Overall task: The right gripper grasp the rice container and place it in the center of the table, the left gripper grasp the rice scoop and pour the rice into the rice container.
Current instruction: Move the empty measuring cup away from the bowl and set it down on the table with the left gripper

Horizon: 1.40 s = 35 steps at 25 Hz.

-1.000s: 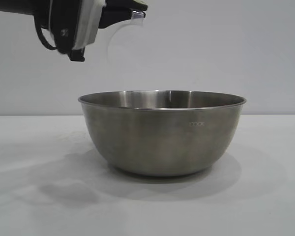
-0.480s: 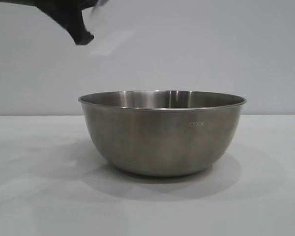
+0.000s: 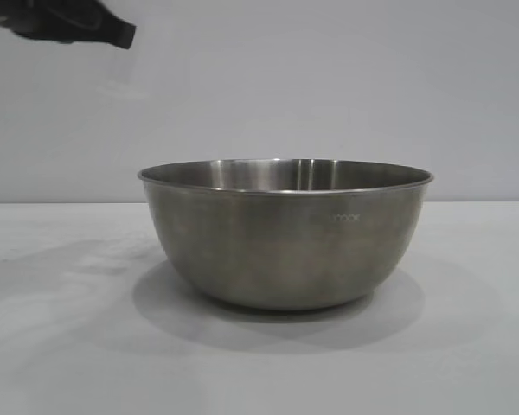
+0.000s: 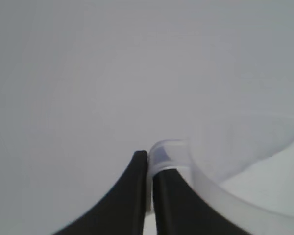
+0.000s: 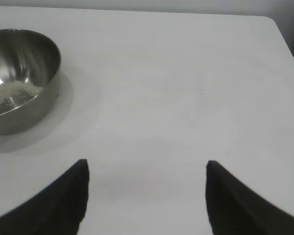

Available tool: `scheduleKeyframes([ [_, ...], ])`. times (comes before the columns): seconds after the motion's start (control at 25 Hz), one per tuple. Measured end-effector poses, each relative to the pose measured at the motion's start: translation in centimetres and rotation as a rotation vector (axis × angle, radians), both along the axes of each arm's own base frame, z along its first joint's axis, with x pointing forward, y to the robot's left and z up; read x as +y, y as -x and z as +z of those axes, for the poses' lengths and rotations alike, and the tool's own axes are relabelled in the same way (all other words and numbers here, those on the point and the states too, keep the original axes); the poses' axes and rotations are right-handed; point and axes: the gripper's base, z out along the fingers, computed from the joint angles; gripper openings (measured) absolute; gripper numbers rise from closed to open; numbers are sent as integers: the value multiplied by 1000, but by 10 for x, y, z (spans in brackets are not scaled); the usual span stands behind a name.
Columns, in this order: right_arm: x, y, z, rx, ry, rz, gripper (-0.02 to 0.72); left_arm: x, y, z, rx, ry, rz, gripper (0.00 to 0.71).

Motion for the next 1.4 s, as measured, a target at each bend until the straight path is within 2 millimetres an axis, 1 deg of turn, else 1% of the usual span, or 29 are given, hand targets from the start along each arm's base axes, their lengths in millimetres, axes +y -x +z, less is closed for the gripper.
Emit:
scheduleKeyframes([
  [0.12, 0, 0, 0, 0, 0, 0, 414, 3, 6, -6, 26, -3, 2, 0],
  [0.24, 0, 0, 0, 0, 0, 0, 414, 3, 6, -13, 48, -8, 6, 0],
  [0.44, 0, 0, 0, 0, 0, 0, 414, 3, 5, -39, 130, -3, 10, 0],
  [0.92, 0, 0, 0, 0, 0, 0, 414, 3, 6, -74, 243, 39, 24, 0],
  [1.24, 0, 0, 0, 0, 0, 0, 414, 3, 5, -90, 287, 44, 31, 0],
  [1.4, 0, 0, 0, 0, 0, 0, 414, 1, 2, -90, 280, 46, 31, 0],
])
